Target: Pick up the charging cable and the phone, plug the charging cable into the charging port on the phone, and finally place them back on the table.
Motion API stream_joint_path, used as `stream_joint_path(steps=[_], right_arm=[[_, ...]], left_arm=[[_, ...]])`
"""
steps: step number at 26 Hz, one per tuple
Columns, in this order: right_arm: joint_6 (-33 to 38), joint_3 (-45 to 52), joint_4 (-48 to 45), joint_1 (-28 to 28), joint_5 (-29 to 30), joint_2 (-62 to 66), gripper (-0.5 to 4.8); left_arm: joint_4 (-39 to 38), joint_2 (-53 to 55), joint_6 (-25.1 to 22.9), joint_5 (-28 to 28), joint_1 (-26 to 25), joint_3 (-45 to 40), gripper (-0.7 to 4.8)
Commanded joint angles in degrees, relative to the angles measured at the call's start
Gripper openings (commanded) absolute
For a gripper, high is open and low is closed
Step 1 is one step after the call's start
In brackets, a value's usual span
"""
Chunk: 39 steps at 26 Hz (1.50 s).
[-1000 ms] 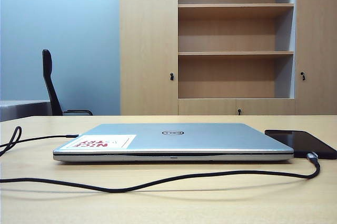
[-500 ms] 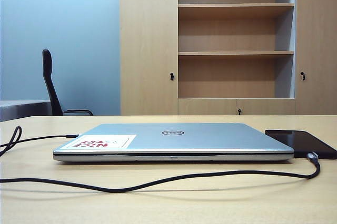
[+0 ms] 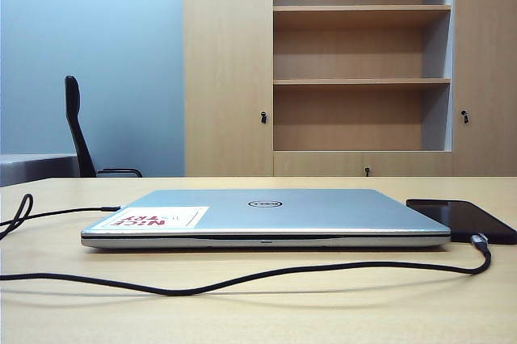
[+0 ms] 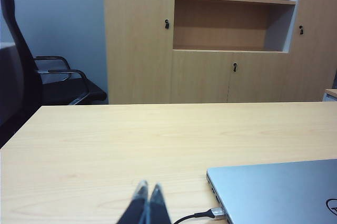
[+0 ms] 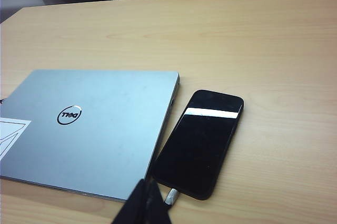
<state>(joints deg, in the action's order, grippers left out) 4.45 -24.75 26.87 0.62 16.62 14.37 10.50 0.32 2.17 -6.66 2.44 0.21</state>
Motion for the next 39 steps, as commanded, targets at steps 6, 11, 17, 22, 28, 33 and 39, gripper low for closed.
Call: stream_joint_path(steps=[6, 11, 17, 22, 28, 33, 39], right_arm=[[0.0, -0.3, -1.2, 0.0, 0.0, -0.1, 0.00], [0.0, -0.3, -1.2, 0.0, 0.0, -0.1, 0.00], [0.0, -0.3, -1.3, 0.1, -2.8, -0.1, 0.00], [0.0, 2.3, -8.2, 0.1, -15.6, -0.6, 0.00], [-0.8, 12.1, -26.6, 0.0, -19.9, -6.6, 0.00], [-0.8, 17.3, -27.1, 0.0, -21.9, -11.5, 0.00], [-0.8, 21.9, -28.9, 0.0, -21.4, -14.5, 0.00]], left_arm=[[0.7, 0.0, -0.2, -0.1, -0.1, 0.0, -0.05], [0.7, 0.0, -0.2, -0.1, -0.1, 0.0, -0.05], [0.7, 0.0, -0.2, -0.1, -0.1, 0.0, -0.05], [0.7, 0.0, -0.2, -0.1, -0.1, 0.0, -0.05], [0.7, 0.0, -0.2, -0.1, -0.1, 0.0, -0.05], [0.7, 0.0, -0.2, -0.1, -0.1, 0.0, -0.05], [0.7, 0.0, -0.2, -0.1, -0.1, 0.0, -0.05]])
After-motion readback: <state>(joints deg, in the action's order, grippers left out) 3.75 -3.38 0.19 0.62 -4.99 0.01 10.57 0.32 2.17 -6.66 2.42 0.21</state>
